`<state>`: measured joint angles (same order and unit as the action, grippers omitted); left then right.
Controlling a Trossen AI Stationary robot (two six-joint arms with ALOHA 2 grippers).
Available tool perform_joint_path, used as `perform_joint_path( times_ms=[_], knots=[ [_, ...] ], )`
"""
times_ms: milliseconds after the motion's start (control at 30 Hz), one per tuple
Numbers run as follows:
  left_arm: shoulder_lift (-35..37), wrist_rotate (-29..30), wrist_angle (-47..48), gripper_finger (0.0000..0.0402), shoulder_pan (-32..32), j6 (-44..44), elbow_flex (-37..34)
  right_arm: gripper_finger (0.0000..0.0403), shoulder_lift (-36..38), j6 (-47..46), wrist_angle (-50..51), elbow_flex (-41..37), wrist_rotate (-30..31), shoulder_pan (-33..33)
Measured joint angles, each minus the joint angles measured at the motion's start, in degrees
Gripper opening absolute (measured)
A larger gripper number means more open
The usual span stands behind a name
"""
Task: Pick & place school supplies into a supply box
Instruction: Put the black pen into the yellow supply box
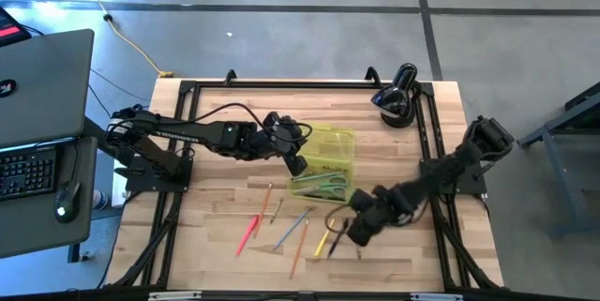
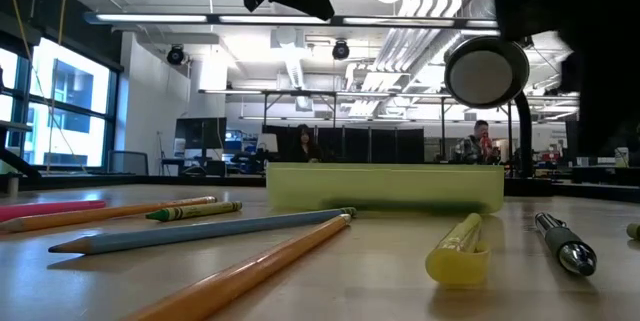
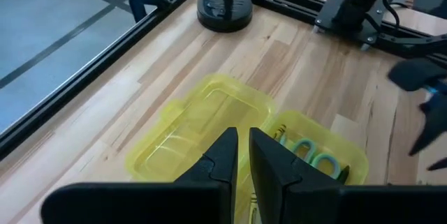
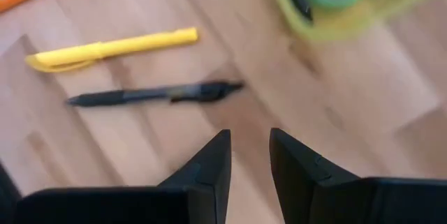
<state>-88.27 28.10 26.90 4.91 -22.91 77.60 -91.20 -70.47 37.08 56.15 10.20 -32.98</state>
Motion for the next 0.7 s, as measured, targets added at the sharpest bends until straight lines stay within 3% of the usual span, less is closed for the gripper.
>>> perform_joint_path(
  times_ms=[233,433,700],
  knots=[
    [0.0,-0.1,-0.3,0.0067,0.0,-0.4,0.0,0.0078,-2.8,-9.6,-6.4,-0.1,0.6,-6.2],
    [0.0,-0.1,-0.3,0.0067,0.0,-1.2,0.0,0.0078,-7.3,-10.8,-15.2,-0.1,-4.8,-8.4],
    [0.0,-0.1,-0.2,0.0067,0.0,-1.2,0.0,0.0078,-7.8,-15.0,-14.9,-0.1,-3.1,-8.3]
  ],
)
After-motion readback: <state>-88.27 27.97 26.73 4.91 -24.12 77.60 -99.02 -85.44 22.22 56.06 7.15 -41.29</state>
